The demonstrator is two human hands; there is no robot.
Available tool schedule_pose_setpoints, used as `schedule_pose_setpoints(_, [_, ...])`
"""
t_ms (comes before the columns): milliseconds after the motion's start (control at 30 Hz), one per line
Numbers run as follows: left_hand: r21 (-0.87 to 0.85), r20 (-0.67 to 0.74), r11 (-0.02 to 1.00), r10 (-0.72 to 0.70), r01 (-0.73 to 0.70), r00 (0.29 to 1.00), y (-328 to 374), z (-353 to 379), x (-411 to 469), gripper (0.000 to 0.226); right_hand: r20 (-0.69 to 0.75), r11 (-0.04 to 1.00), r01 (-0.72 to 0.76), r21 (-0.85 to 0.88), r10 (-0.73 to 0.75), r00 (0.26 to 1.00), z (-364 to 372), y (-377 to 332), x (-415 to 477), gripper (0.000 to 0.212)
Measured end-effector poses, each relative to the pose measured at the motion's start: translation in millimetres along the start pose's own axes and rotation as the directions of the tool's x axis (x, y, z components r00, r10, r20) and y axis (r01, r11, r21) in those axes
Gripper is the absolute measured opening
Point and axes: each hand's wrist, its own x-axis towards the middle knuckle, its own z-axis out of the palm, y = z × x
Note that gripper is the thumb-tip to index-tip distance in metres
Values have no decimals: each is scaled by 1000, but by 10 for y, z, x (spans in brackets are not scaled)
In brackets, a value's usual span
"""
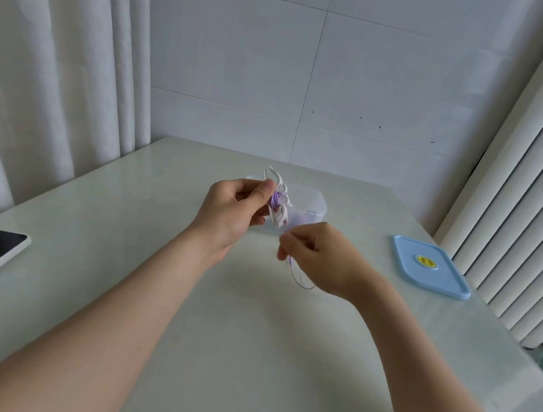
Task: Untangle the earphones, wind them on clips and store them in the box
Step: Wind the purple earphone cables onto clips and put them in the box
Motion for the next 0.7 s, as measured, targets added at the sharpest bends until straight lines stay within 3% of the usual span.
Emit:
schedule_pose_setpoints(133, [-39, -6, 993, -116, 115, 993, 10, 12, -25, 30, 118, 997, 71, -22, -68, 991, 44, -79, -27, 29])
schedule_pose_setpoints(233, [178, -55, 982, -59, 68, 997, -26, -30, -35, 24, 95, 992, 127, 14, -128, 987, 17, -127, -53, 29])
schedule_pose_setpoints(333, [383, -21, 923, 56, -44, 998, -38, -91, -45, 16, -97, 971, 131, 199, -114, 989, -48, -161, -44, 31])
schedule_pose_setpoints(467, [432, 189, 896, 24, -105, 982, 8, -67, -100, 12, -337, 886, 141, 442, 18, 941, -140, -125, 11, 29])
schedule_pose_setpoints(600, [321, 383, 938, -4, -129, 924, 62, 49, -188, 23, -515, 969, 74, 237, 61, 855, -182, 8, 66, 29])
schedule_pose_setpoints(700, [274, 417, 955, -15, -110, 909, 61, 98, -221, 24, -565, 996, -67, 50, 84, 821, -161, 119, 124, 29])
